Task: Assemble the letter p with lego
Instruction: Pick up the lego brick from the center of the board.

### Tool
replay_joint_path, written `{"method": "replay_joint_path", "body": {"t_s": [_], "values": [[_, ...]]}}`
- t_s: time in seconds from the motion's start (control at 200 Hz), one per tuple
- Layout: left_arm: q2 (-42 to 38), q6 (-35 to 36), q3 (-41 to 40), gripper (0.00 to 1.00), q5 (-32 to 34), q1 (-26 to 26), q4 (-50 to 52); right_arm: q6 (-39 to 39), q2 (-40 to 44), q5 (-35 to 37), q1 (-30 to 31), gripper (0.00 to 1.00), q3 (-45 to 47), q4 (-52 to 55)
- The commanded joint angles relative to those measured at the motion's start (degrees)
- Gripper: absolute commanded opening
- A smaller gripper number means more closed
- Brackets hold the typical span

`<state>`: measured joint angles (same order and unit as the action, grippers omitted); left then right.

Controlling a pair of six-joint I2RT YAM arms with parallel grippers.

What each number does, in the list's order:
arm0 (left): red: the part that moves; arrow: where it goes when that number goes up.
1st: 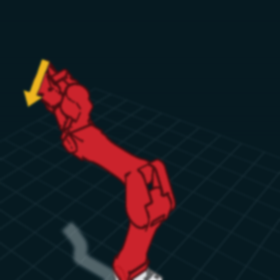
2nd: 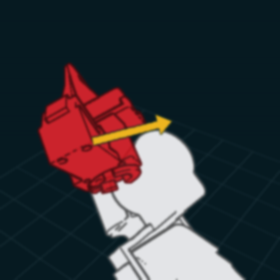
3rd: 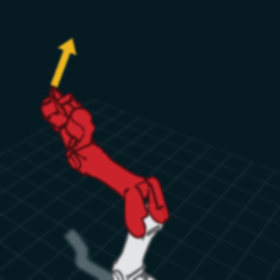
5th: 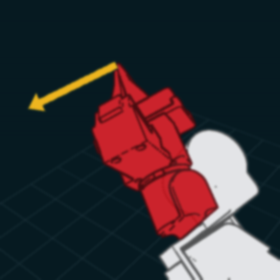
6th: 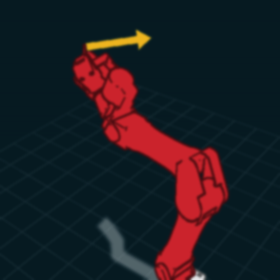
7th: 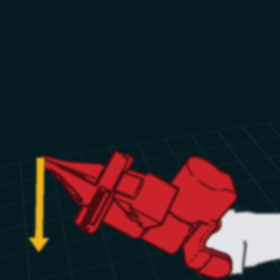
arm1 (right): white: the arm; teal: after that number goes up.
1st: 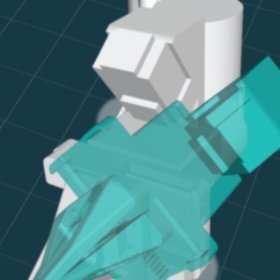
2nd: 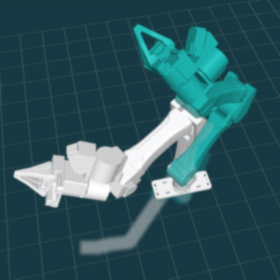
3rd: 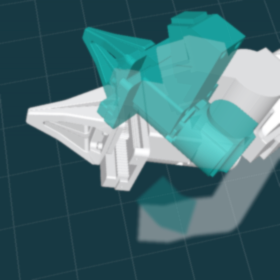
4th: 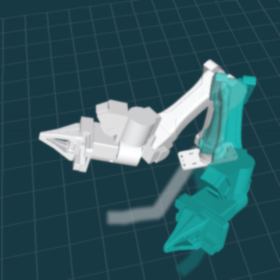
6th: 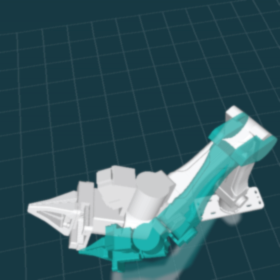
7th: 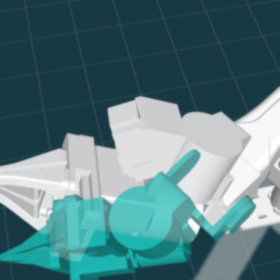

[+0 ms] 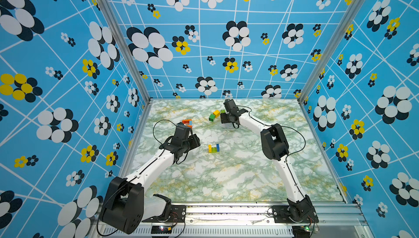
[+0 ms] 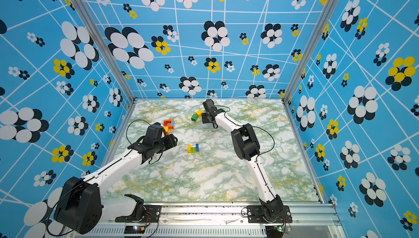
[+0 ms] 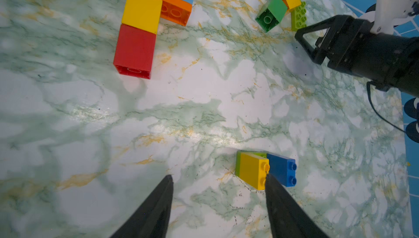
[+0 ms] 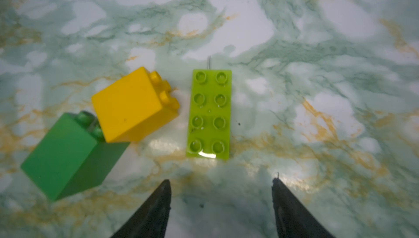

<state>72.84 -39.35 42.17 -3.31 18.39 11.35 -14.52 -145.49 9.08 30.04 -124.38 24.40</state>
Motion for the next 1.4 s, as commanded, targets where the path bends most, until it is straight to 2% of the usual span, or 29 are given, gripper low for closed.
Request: {"method": "replay_joint_path", "body": {"t_s": [0.0,0.14,0.23,0.44,0.565,0.725,1.019,1.084,1.164,1.394], "values": [[-0.85,0.86,-1.63,0.66,-2.94,-1.89,-2.96,-1.15,-5.19,-0.88,-0.43,0.67,-11.05,12.66],[-0.27,0.77,-2.14,0.66,-4.96,-3.68,-4.27,-1.95,-12.66,0.15,-0.43,0.64,-24.74,21.01],[-0.03,0.77,-2.27,0.66,-6.15,-4.72,-4.75,-2.27,-15.09,0.17,-0.43,0.62,-29.37,23.35],[-0.11,0.58,-2.98,0.66,-8.00,-6.61,-6.03,-2.17,-16.59,0.70,-0.42,0.55,-32.02,23.54],[-0.56,0.29,-3.40,0.66,-8.53,-7.18,-6.51,-1.70,-18.98,-0.15,-0.51,0.46,-36.63,25.70],[-1.87,0.01,-3.84,0.67,-8.73,-7.56,-6.45,-2.57,-19.22,-1.84,-1.41,0.35,-36.55,25.78],[-3.82,0.12,-4.57,0.68,-8.81,-8.45,-5.20,-0.24,-18.43,-0.92,-1.10,0.30,-36.02,27.21],[-3.93,0.04,-4.77,0.68,-8.95,-8.46,-5.20,0.91,-16.81,-0.90,-0.71,0.29,-33.22,27.17],[-3.76,-0.02,-4.83,0.68,-9.21,-8.62,-5.06,1.60,-12.14,-2.31,-0.42,0.29,-25.31,25.10],[-3.45,0.05,-4.63,0.69,-9.82,-8.65,-4.42,2.52,10.52,-4.88,0.45,0.28,12.58,6.61]]}}
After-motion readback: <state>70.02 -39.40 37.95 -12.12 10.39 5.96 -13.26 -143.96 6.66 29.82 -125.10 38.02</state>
